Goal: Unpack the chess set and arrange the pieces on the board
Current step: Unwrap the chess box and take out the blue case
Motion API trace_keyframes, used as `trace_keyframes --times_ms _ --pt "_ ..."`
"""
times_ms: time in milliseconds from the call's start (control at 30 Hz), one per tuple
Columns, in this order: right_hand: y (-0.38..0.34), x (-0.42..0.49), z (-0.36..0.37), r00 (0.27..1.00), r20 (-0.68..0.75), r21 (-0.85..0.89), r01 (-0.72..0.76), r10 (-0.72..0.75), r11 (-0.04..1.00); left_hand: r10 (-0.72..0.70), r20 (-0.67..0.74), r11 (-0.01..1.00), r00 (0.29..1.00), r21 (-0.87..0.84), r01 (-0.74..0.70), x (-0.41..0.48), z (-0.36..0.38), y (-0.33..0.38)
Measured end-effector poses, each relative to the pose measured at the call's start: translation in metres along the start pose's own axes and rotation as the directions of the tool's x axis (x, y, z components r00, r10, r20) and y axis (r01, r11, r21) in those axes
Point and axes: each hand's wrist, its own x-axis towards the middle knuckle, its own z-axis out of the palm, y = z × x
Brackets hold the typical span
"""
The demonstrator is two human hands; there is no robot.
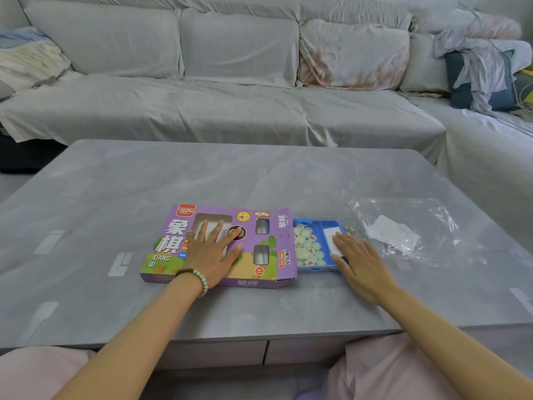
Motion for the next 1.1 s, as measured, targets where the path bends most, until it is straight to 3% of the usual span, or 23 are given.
trace_keyframes --times_ms 100,233,500,633,733,833,900,1000,1033,1100 --pt "-0.032 0.008 0.001 0.999 -0.035 0.012 0.015 -0.015 1.000 0.010 0.000 1.000 1.000 -0.013 -0.010 -0.001 -0.002 -0.004" --pt "-0.082 0.023 0.014 0.995 0.025 0.083 0.095 -0.097 0.992 0.015 0.010 1.000 1.000 -0.019 -0.015 -0.001 -0.003 -0.004" --pt "-0.063 0.018 0.016 0.998 0.036 0.073 0.048 -0.050 0.996 -0.036 0.029 0.999 0.999 -0.020 0.036 -0.006 -0.005 -0.030" --pt "-0.091 0.019 0.009 0.998 0.027 0.107 0.061 -0.064 0.992 -0.061 -0.026 0.995 0.998 -0.082 0.059 -0.013 -0.012 -0.050" --pt "-0.133 0.027 0.015 0.989 0.061 0.126 0.127 -0.136 0.984 -0.198 -0.118 0.979 0.973 -0.080 0.189 -0.018 -0.021 -0.068" --pt "-0.162 0.041 0.027 0.989 0.089 0.142 0.103 -0.116 0.984 -0.418 -0.051 0.907 0.907 -0.081 0.414 -0.026 -0.026 -0.093" --pt "-0.174 0.048 0.032 0.992 0.103 0.105 0.067 -0.078 0.992 -0.517 0.007 0.843 0.856 -0.168 0.511 -0.029 -0.027 -0.107" --pt "-0.186 0.057 0.033 0.989 0.143 0.101 0.013 -0.027 0.995 -0.577 0.007 0.755 0.817 -0.377 0.537 -0.029 -0.026 -0.123" --pt "-0.189 0.059 0.029 0.990 0.141 0.149 0.007 -0.028 0.989 -0.576 -0.013 0.734 0.817 -0.449 0.510 -0.027 -0.028 -0.127" --pt "-0.189 0.065 0.018 0.990 0.140 0.428 -0.051 -0.011 0.902 -0.552 -0.060 0.684 0.832 -0.603 0.411 -0.024 -0.037 -0.128"
